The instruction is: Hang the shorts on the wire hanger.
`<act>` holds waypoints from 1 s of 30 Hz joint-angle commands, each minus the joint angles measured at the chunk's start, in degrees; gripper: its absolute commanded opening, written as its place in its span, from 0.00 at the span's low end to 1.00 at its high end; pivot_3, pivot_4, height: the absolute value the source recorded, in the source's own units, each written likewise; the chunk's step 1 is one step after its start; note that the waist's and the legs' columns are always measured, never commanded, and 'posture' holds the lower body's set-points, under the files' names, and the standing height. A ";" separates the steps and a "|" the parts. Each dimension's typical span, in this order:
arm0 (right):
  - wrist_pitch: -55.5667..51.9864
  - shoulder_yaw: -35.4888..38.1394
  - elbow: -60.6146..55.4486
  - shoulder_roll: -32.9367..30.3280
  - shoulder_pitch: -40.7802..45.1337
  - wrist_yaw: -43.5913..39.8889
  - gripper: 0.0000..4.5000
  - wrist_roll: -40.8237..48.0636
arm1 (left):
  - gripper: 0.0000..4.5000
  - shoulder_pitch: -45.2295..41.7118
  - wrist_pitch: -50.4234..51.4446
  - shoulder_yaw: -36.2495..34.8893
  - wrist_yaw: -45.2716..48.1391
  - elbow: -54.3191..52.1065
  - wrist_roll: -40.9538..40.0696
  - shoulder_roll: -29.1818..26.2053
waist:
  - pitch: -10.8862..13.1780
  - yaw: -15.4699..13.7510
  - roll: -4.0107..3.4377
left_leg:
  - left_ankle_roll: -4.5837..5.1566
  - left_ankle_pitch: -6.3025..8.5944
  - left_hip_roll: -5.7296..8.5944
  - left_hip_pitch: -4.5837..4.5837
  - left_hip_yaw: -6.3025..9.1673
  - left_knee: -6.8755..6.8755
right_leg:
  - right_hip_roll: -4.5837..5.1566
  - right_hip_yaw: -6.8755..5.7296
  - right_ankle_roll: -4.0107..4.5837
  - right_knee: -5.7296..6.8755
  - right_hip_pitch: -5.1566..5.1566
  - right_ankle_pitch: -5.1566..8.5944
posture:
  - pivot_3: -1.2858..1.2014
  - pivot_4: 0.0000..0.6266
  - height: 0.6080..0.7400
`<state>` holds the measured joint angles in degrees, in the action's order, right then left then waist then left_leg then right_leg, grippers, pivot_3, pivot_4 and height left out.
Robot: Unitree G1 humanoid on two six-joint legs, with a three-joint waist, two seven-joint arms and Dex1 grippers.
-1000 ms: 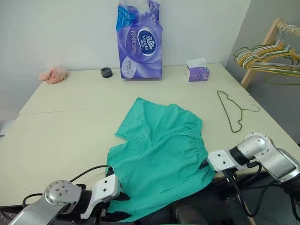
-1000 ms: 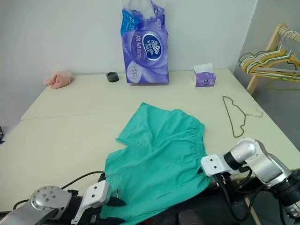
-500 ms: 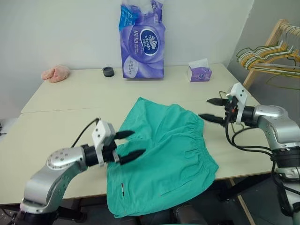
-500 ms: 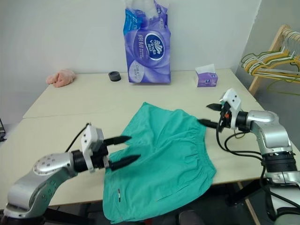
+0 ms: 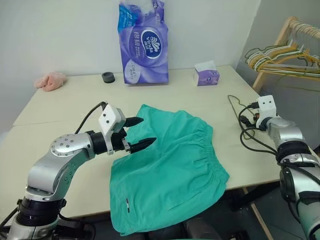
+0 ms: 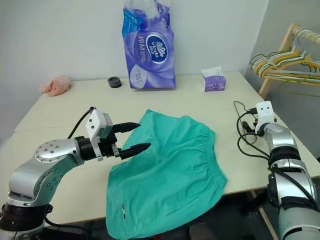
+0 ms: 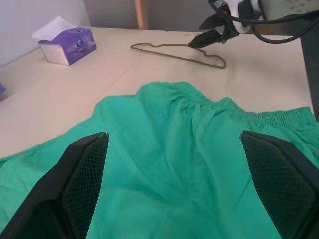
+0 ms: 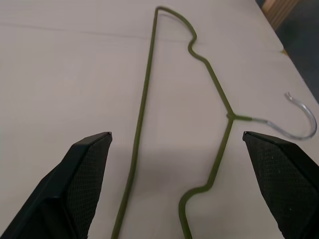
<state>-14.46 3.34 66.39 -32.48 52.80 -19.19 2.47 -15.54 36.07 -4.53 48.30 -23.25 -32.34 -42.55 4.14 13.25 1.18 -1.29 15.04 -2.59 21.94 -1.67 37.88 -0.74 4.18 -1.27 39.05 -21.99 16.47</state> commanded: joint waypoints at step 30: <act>1.91 2.32 3.92 1.35 0.57 -2.48 0.01 -2.95 | 1.00 0.92 -2.37 -5.81 -0.56 5.63 1.92 -2.49 | -0.21 0.48 0.26 | -0.01 0.00 0.00 -0.18 0.14 0.02 | 0.02 -0.11 -0.20 -0.07 0.30 0.11 | 0.45 0.04 1.00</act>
<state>-14.67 6.72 72.80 -30.97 52.94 -19.08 0.47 -13.99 35.08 -7.75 48.94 -18.38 -31.12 -45.07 3.94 13.72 1.45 -1.29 15.04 -2.59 21.76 -1.54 37.89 -0.72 4.08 -1.48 38.99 -21.70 16.58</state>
